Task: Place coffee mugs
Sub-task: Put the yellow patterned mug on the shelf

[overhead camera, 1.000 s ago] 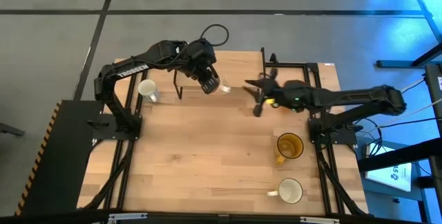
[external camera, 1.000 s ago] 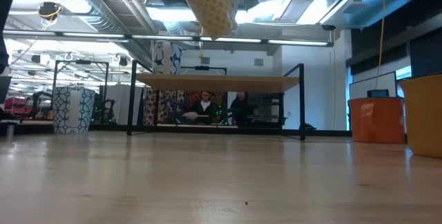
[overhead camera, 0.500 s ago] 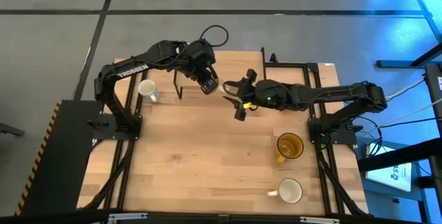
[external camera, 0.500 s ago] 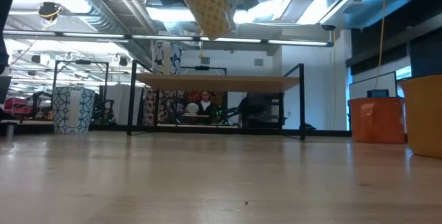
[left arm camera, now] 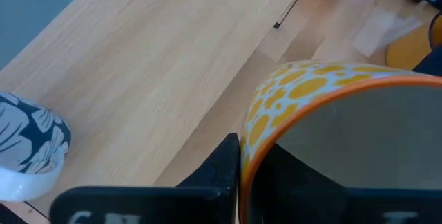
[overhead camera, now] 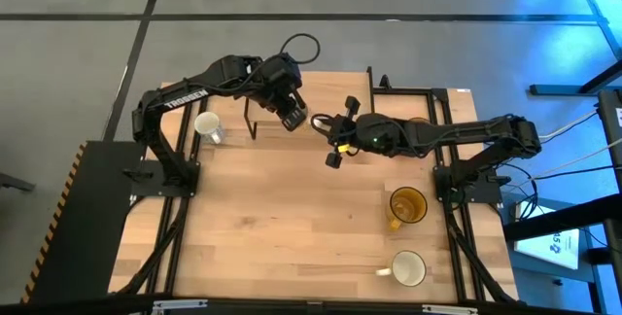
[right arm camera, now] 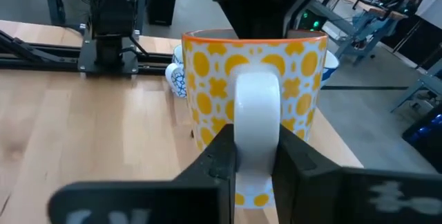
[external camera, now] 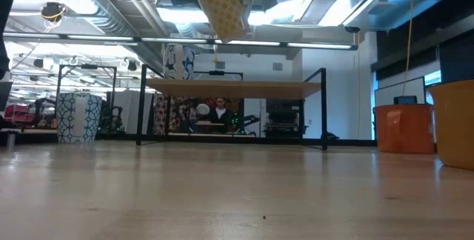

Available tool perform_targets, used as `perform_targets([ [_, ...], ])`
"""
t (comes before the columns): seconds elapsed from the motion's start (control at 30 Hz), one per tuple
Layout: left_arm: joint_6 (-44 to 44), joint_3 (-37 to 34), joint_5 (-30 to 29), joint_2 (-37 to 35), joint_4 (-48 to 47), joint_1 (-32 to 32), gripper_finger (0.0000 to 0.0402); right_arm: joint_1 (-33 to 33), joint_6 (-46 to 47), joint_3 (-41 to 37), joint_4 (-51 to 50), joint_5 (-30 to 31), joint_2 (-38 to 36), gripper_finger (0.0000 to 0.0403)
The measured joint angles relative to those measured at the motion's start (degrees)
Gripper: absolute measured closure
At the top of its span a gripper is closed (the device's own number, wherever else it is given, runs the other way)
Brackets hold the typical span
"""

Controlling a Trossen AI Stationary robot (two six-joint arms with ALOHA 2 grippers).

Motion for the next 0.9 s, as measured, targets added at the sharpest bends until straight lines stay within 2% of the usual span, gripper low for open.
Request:
perform_targets([
  [0.17, 0.62, 0.0, 0.5, -1.01, -1.64, -0.11, 0.0347, 0.14, 0.48, 0.0, 0.39, 0.44, 0.0, 0.0366],
  [0.4, 5.09, 0.0, -3.89, -9.84, -7.94, 0.38, 0.0328, 1.46, 5.72, 0.0, 0.29, 5.84, 0.12, 0.0366],
  [0.53, 10.13, -0.02, -5.73, -15.8, -10.29, 0.26, 0.033, 1.83, 7.99, -0.02, 1.16, 12.52, 1.04, 0.0366],
  [0.63, 12.8, -0.02, -7.59, -20.69, -10.75, 0.3, 0.033, 1.81, 9.86, 0.0, 6.3, 16.55, 3.28, 0.0366],
  [0.73, 15.55, -0.06, -9.08, -25.26, -10.48, 0.33, 0.033, 1.69, 9.44, 0.56, 15.59, 20.3, 7.36, 0.0366],
  [0.9, 17.67, -0.09, -11.63, -30.88, -9.93, 0.32, 0.033, 0.92, 9.33, 9.95, 16.88, 31.04, 16.77, 0.0366],
])
